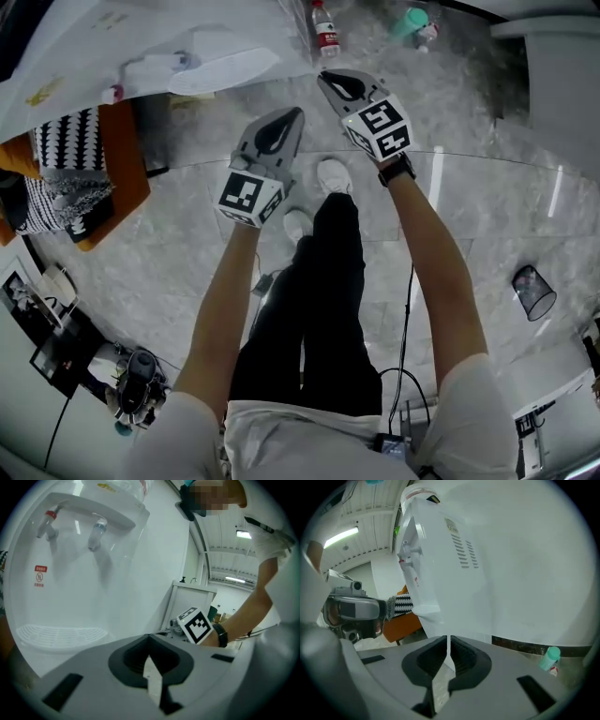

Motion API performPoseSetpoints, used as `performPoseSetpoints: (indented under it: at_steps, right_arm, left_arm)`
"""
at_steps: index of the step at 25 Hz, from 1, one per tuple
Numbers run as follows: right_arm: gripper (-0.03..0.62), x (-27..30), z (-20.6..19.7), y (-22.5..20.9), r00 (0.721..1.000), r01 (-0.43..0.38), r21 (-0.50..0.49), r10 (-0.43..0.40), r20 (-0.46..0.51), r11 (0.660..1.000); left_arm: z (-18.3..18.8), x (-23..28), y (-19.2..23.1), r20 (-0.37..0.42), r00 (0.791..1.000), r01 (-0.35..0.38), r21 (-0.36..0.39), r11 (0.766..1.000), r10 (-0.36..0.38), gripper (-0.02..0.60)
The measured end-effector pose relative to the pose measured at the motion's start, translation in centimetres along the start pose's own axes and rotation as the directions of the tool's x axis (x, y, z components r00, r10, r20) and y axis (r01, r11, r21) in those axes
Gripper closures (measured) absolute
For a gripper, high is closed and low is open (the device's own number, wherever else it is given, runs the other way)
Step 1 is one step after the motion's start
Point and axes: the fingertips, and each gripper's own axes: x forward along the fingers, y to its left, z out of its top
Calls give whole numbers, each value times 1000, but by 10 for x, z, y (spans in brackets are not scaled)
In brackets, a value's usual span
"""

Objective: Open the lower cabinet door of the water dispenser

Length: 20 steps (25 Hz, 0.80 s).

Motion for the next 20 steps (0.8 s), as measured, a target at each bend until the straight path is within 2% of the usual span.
performPoseSetpoints:
  at_steps: [5, 7, 10, 14, 20]
  right_arm:
    - [573, 30, -22, -14, 999, -36, -88, 32, -43, 995]
    - [503, 42, -30, -16, 998, -48, -90, 43, -52, 995]
    - [482, 56, -35, -22, 996, -68, -118, 62, -61, 991]
    - [418, 74, -32, -27, 996, -77, -126, 72, -48, 989]
    - [391, 93, -29, -35, 996, -74, -199, 62, -67, 977]
  left_arm:
    - [-20, 17, 6, -24, 1000, 19, 34, 999, -19, 577]
    - [-28, 19, 11, -34, 999, 11, 31, 999, -10, 577]
    - [-35, 26, 16, -32, 999, 4, 24, 1000, -3, 577]
    - [-45, 30, 21, -37, 999, -9, 7, 1000, 9, 577]
    - [-49, 37, 23, -29, 1000, -7, 2, 1000, 7, 577]
